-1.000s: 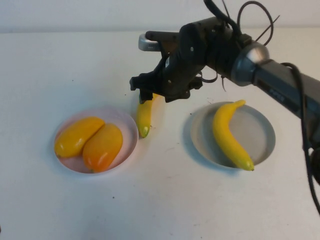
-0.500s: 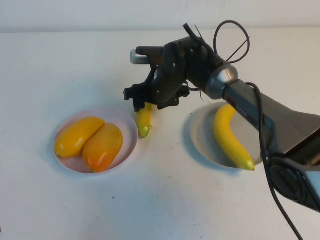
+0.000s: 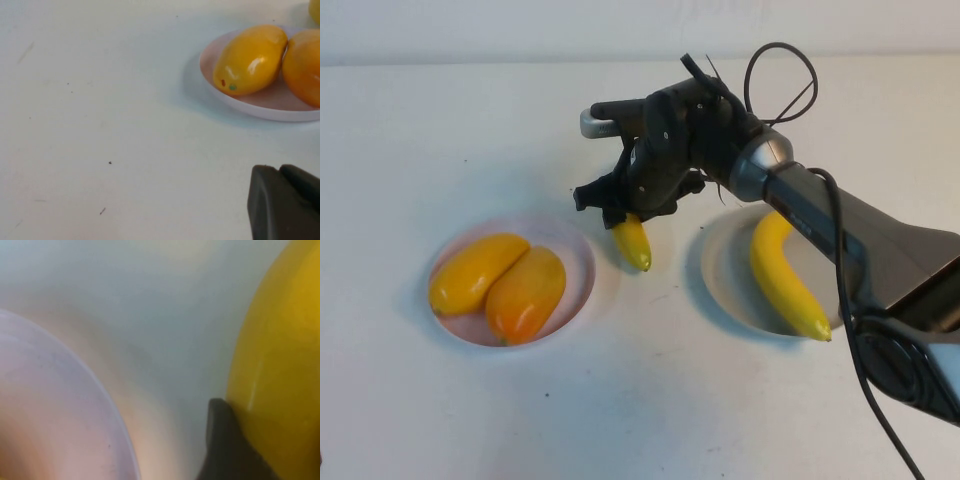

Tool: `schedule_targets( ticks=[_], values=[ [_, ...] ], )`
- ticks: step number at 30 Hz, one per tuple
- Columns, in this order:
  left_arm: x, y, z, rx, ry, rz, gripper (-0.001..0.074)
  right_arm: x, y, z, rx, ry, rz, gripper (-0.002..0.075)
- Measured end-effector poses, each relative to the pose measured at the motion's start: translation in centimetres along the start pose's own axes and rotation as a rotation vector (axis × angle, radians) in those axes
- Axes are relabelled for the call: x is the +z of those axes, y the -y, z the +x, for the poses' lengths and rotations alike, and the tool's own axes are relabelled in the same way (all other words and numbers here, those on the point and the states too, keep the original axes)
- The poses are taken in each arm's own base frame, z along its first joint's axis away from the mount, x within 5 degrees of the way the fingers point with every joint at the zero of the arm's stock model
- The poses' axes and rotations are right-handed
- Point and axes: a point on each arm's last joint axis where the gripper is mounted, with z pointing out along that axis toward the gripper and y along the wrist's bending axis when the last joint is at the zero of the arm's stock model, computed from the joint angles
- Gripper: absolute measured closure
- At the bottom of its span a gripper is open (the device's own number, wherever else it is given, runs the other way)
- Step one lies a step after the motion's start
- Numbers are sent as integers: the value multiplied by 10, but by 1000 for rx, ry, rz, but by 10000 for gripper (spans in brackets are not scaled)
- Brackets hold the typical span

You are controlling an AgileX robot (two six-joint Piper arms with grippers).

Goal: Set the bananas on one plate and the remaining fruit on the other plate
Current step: Put another type of fruit in the right plate

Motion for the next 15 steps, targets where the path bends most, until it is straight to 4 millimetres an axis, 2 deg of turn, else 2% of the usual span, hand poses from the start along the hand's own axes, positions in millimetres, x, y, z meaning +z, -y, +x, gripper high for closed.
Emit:
schedule_targets(
  ticks=[5,7,12,15],
  values=[
    [0,0,0,0,0,0,739,-3,-1,2,-33,-23,13,424],
    [0,0,0,0,0,0,739,-12,-2,3,-50,-40,31,424],
    [0,0,0,0,0,0,739,-61,-3,-6,-79,-16,92,424],
    [0,0,0,0,0,0,739,-103,-2,-15,-85,66,123,424]
  ],
)
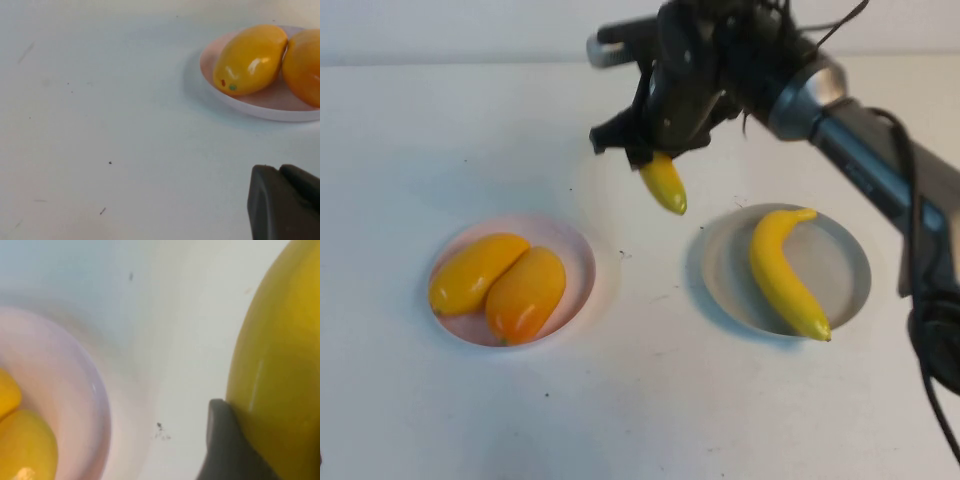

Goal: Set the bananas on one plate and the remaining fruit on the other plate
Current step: Put another type of fruit in the right plate

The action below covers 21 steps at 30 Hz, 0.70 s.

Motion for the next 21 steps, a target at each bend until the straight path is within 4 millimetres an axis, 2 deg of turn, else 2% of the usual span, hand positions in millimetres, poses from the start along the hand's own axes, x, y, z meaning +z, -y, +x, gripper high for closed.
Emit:
schedule_targets(
  ticks=[3,7,11,15,19,21],
  values=[
    [0,0,0,0,0,0,739,-26,5,-4,22,39,9,424],
    [0,0,0,0,0,0,739,-34,8,2,49,13,21,424],
    [0,0,0,0,0,0,739,-33,14,23,64,-79,51,424],
    [0,0,0,0,0,0,739,-46,28,48,87,-150,92,424],
    [0,0,0,0,0,0,739,-59,44,66,153,-119,105,426],
    [0,0,0,0,0,0,739,-61,45,74,179,-124,80,426]
  ],
)
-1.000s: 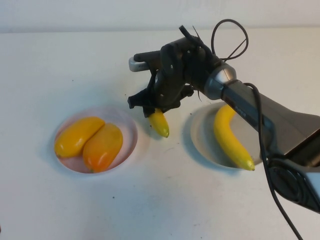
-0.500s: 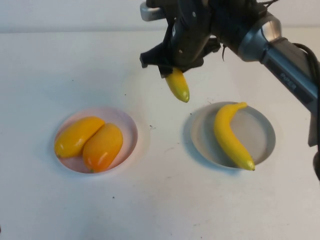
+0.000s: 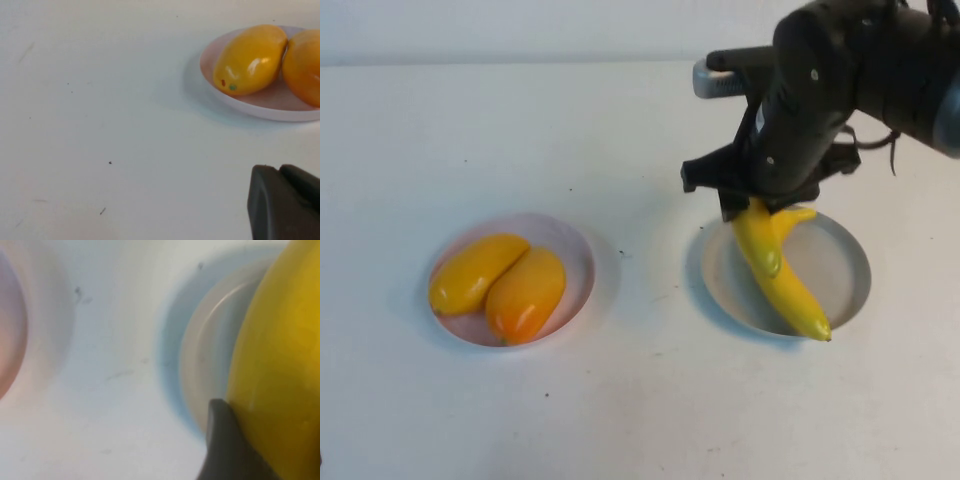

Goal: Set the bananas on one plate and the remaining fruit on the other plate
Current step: Put another type of fruit in the right plate

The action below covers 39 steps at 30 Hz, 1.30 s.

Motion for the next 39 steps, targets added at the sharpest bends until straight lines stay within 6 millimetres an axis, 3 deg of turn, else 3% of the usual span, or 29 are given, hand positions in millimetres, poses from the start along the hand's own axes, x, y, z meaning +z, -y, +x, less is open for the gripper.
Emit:
schedule_targets(
  ticks=[6,22,35,39],
  values=[
    [0,0,0,0,0,0,739,24,-4,21,51,-104,-65,426],
    [0,0,0,0,0,0,739,75,-2,20,64,-129,-41,426],
    [0,0,0,0,0,0,739,75,1,27,53,-202,1,371],
    [0,0,0,0,0,0,739,52,-5,33,30,-207,-3,376]
  ],
)
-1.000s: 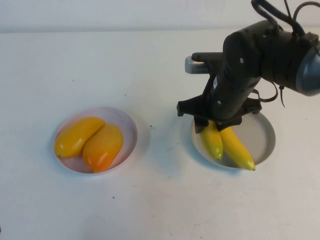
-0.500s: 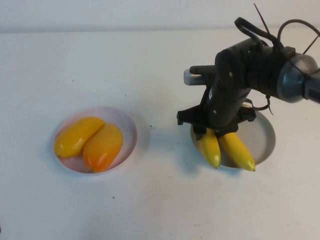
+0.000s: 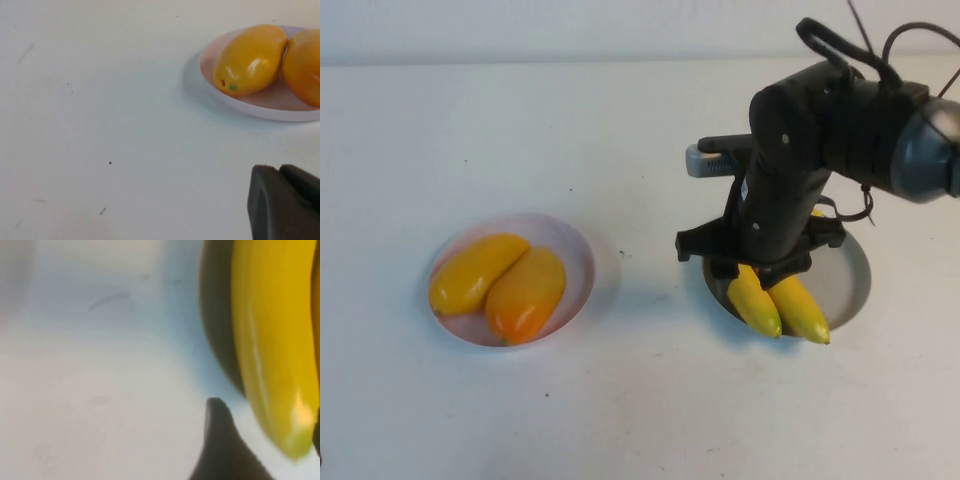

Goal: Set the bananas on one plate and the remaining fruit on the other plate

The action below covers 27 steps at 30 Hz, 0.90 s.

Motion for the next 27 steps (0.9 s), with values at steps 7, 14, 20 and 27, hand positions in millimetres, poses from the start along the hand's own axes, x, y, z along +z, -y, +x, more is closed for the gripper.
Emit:
schedule_targets(
  ticks=[7,14,20,27],
  values=[
    [0,0,0,0,0,0,739,-85,8,49,-99,90,-68,522],
    [0,0,0,0,0,0,739,-126,47,114,-246,107,-67,720],
    [0,0,0,0,0,0,739,-135,78,168,-326,126,-78,739],
    [0,0,0,0,0,0,739,-146,93,203,-319,160,-152,741]
  ],
)
